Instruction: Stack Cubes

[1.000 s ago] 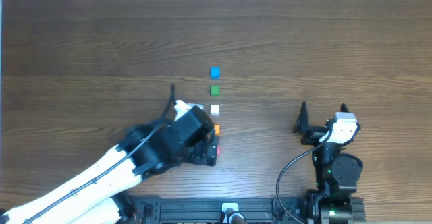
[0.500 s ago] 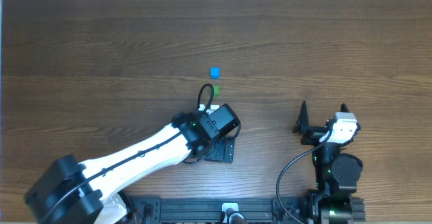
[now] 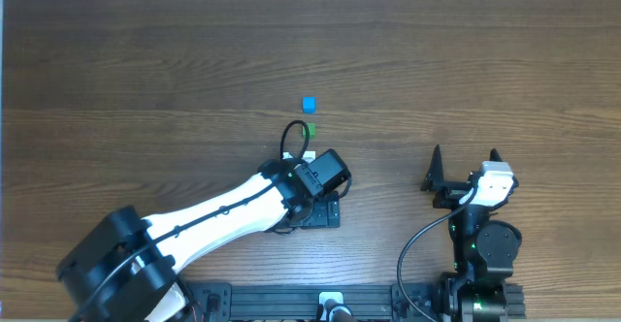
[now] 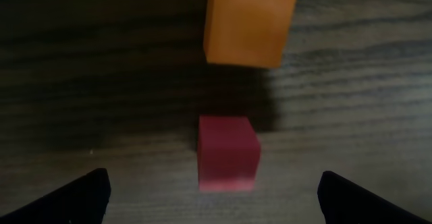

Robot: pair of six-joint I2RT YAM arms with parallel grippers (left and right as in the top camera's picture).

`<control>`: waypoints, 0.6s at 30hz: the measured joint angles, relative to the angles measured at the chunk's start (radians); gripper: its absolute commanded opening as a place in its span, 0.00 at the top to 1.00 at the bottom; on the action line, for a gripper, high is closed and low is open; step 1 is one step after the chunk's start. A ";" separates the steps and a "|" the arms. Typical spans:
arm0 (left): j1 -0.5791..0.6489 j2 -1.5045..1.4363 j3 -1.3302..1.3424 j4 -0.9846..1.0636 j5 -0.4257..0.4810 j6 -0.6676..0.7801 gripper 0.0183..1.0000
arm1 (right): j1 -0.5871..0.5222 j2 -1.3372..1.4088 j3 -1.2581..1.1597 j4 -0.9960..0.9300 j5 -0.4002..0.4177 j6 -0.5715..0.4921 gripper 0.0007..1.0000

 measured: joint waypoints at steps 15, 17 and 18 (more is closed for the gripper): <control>0.000 0.040 0.000 -0.008 -0.026 0.042 0.05 | 0.000 0.000 0.000 0.000 0.000 0.000 0.01; 0.000 0.040 0.000 -0.008 -0.026 0.056 0.05 | 0.000 0.000 0.000 0.000 0.000 0.000 0.01; 0.000 0.040 0.000 -0.008 -0.026 0.060 0.05 | 0.000 0.000 0.000 0.000 0.000 0.000 0.01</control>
